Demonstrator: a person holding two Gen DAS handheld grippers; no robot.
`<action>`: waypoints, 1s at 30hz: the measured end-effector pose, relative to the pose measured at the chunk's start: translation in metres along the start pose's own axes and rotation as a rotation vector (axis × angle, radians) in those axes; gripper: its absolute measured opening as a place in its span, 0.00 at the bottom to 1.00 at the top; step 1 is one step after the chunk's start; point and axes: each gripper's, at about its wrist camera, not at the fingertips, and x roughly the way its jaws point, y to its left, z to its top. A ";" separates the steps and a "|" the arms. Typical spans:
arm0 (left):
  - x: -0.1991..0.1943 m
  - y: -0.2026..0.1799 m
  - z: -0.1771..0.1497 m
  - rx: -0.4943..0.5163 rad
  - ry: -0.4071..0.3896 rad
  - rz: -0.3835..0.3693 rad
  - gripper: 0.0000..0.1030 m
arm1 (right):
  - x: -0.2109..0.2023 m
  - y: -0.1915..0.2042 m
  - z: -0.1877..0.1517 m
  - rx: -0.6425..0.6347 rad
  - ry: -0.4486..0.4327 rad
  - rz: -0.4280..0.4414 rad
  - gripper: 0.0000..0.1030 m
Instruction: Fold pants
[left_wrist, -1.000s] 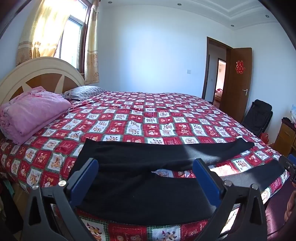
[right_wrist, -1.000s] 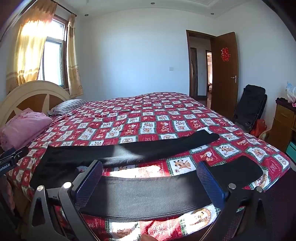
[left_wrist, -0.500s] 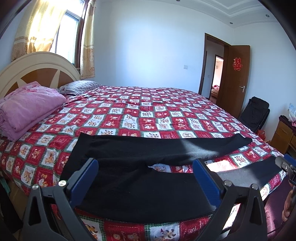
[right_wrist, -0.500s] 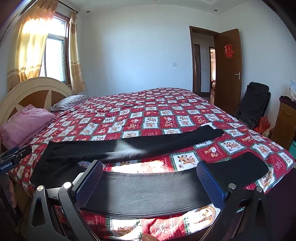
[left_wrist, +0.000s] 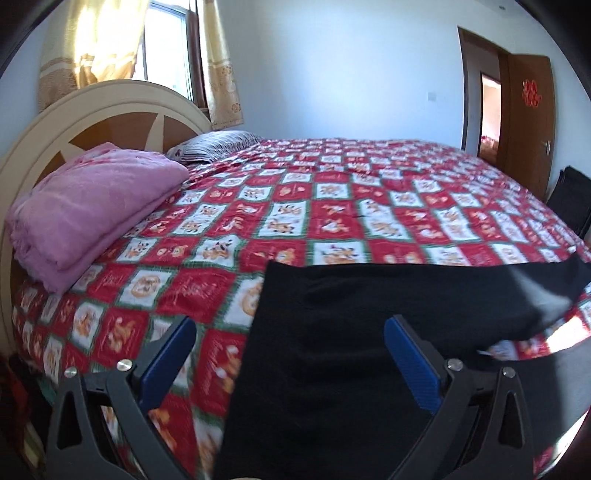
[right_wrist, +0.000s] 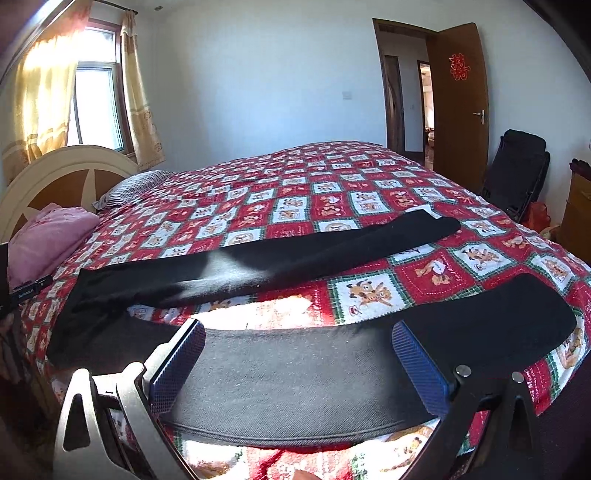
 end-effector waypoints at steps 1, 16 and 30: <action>0.012 0.005 0.006 0.002 0.017 -0.006 1.00 | 0.006 -0.003 0.004 -0.004 0.000 -0.010 0.99; 0.147 0.025 0.032 0.035 0.231 -0.119 0.73 | 0.087 -0.037 0.056 -0.063 0.095 -0.108 0.74; 0.170 0.035 0.027 -0.033 0.302 -0.231 0.78 | 0.122 -0.090 0.090 0.061 0.157 -0.122 0.48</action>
